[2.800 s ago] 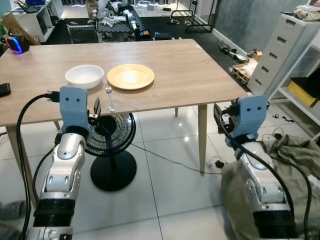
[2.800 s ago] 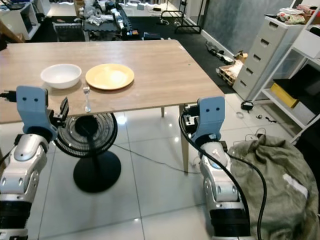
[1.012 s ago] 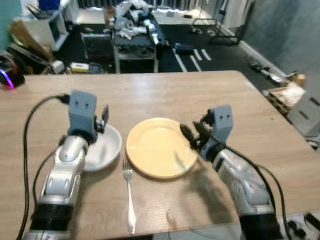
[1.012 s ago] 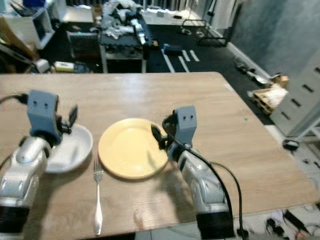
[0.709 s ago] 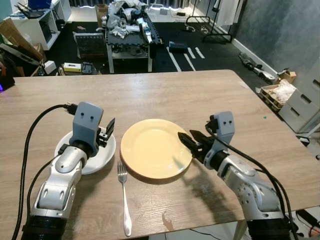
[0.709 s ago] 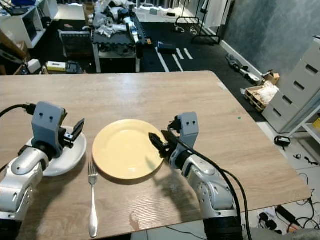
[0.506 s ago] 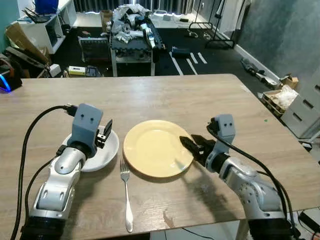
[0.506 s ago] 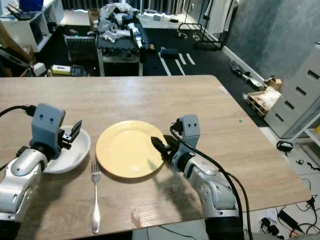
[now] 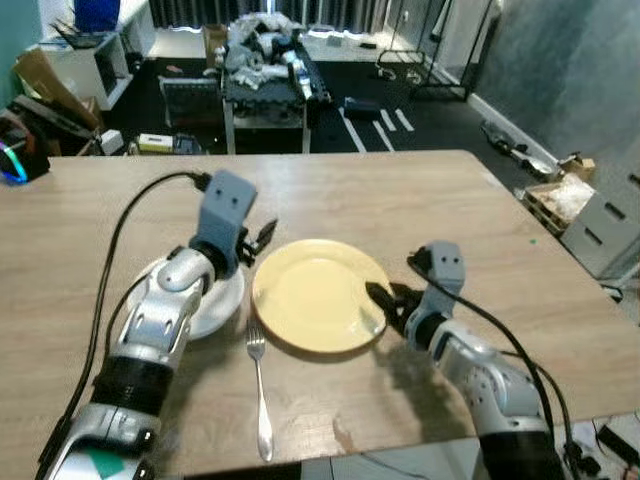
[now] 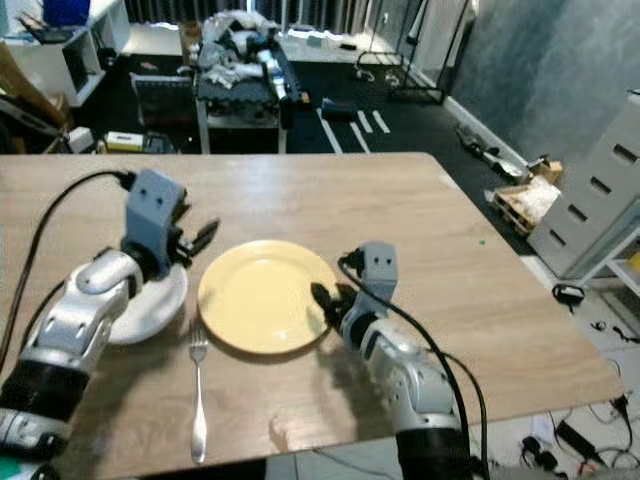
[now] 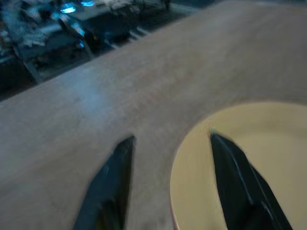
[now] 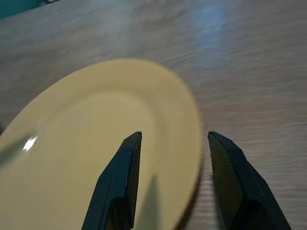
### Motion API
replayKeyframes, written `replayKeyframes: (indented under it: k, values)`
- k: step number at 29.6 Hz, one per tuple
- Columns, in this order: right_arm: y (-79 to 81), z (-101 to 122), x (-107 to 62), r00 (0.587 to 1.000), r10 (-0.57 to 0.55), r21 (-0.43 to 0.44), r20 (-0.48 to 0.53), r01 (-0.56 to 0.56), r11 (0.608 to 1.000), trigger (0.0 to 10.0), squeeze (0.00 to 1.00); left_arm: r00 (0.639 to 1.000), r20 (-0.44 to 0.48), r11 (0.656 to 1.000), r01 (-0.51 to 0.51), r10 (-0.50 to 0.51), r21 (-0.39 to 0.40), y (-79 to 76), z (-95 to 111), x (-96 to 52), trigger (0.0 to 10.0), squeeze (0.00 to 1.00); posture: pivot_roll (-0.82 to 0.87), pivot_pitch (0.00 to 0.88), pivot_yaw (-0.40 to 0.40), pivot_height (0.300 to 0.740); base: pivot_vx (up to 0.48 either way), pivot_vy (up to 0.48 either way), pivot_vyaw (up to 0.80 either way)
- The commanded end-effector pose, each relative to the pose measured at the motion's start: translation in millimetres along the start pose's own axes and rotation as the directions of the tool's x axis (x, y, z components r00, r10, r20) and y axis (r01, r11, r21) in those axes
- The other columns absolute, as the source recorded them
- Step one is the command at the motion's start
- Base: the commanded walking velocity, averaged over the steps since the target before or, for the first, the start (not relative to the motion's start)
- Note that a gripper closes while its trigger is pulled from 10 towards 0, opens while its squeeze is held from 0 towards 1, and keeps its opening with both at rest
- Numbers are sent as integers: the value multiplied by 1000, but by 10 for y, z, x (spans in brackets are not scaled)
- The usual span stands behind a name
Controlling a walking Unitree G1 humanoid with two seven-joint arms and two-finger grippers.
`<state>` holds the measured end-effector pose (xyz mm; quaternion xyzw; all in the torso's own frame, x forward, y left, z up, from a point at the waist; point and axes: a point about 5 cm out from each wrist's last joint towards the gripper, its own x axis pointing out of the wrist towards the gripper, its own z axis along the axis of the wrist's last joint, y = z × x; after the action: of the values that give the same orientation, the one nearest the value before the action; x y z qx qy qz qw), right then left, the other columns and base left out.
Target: Setting the table
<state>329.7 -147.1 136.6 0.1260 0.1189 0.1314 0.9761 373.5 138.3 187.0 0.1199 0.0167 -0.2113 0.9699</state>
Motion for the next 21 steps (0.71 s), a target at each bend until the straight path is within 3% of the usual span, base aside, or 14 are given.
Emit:
replayKeyframes:
  k: [1, 8, 10, 17, 21]
  values:
    - [-63, 37, 1, 999, -47, -23, 23, 48, 999, 10000, 0, 997, -62, 998, 34, -38, -58, -73, -114, 106, 10000, 0, -41, 0, 19, 740, 0, 0, 0]
    - [-69, 66, -2, 996, -71, -47, 49, 73, 996, 10000, 0, 984, -116, 970, 110, -137, -218, -216, -304, 159, 10000, 0, -49, 0, 21, 740, 0, 0, 0]
    - [-55, 85, -17, 995, -73, -44, 62, 76, 996, 10000, 0, 963, -201, 960, 127, -180, -250, -192, -523, 89, 10000, 0, -55, 0, 30, 740, 0, 0, 0]
    - [-78, 78, -37, 994, -83, -42, 71, 86, 995, 10000, 0, 941, -313, 981, 79, -132, -179, -49, -751, -49, 10000, 0, -50, 0, 37, 740, 0, 0, 0]
    - [-107, 78, -42, 993, -94, -35, 76, 97, 995, 10000, 0, 929, -356, 984, 37, -97, -174, 5, -939, -334, 10000, 0, -28, 0, 37, 740, 0, 0, 0]
